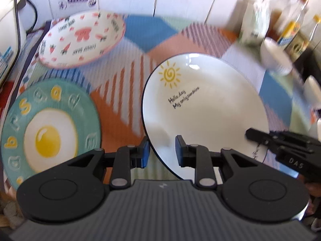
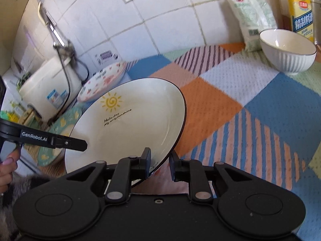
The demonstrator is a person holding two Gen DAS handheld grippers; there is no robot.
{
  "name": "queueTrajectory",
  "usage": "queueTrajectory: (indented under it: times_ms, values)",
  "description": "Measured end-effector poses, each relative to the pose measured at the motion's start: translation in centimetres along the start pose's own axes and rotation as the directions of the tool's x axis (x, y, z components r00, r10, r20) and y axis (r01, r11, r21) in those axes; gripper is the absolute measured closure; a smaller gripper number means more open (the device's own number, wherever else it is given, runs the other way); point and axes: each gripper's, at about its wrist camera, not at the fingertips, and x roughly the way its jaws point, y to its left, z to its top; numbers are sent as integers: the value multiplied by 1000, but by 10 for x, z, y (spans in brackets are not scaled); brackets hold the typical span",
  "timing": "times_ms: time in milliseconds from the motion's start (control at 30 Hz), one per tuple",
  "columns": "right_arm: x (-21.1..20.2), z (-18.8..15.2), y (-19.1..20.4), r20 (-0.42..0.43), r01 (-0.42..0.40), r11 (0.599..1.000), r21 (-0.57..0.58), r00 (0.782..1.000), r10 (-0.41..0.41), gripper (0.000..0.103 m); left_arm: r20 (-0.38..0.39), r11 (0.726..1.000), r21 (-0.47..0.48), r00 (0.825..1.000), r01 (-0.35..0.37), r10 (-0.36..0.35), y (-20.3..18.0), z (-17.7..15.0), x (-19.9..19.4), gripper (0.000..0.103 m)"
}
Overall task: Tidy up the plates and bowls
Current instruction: 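Lift the white sun plate and carry it toward the wall beside the bowl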
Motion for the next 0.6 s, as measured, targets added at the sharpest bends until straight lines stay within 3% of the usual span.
queueTrajectory:
  times_ms: [333,600]
  values:
    - [9,20,-25,80,17,999,49,997,-20,79,55,994,109,998,-10,4,-22,36,19,79]
    - [23,59,-37,123,48,998,41,991,-52,79,77,989,145,997,-30,19,-27,84,51,79]
